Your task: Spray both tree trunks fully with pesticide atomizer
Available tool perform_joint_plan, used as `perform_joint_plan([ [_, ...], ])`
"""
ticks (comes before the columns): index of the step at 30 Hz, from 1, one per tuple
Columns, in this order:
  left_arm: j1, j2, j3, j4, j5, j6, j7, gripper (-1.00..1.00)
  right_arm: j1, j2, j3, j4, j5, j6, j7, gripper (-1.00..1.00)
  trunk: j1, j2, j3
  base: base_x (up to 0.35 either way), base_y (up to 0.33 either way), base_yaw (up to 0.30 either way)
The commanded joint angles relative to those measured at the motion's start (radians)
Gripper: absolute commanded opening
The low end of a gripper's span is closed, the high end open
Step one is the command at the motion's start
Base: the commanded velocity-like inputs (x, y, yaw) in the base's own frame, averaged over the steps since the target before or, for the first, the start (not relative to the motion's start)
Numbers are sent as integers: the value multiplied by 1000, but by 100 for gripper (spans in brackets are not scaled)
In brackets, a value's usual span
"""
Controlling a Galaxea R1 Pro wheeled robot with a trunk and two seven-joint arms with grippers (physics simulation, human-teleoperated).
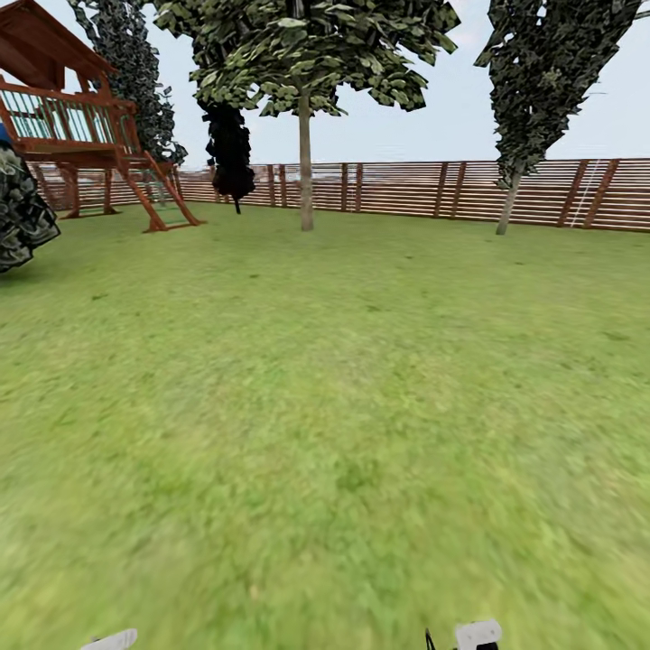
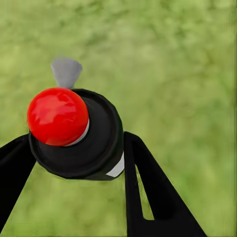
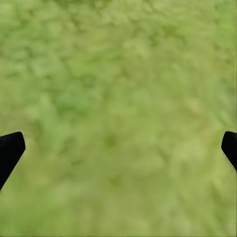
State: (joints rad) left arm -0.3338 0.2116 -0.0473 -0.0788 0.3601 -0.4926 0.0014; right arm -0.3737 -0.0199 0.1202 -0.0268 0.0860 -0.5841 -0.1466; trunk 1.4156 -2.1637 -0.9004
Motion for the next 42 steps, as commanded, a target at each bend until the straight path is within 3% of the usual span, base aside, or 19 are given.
perform_joint_plan([
  [1,-1,0,-5,1,5,-3,0,-100,-1,0,6,1,9,0,-10,100,0,0,-1,339,0,0],
  [42,-1,2,-5,1,6,-2,0,-100,-1,0,6,1,9,0,-10,100,0,0,-1,339,0,0],
])
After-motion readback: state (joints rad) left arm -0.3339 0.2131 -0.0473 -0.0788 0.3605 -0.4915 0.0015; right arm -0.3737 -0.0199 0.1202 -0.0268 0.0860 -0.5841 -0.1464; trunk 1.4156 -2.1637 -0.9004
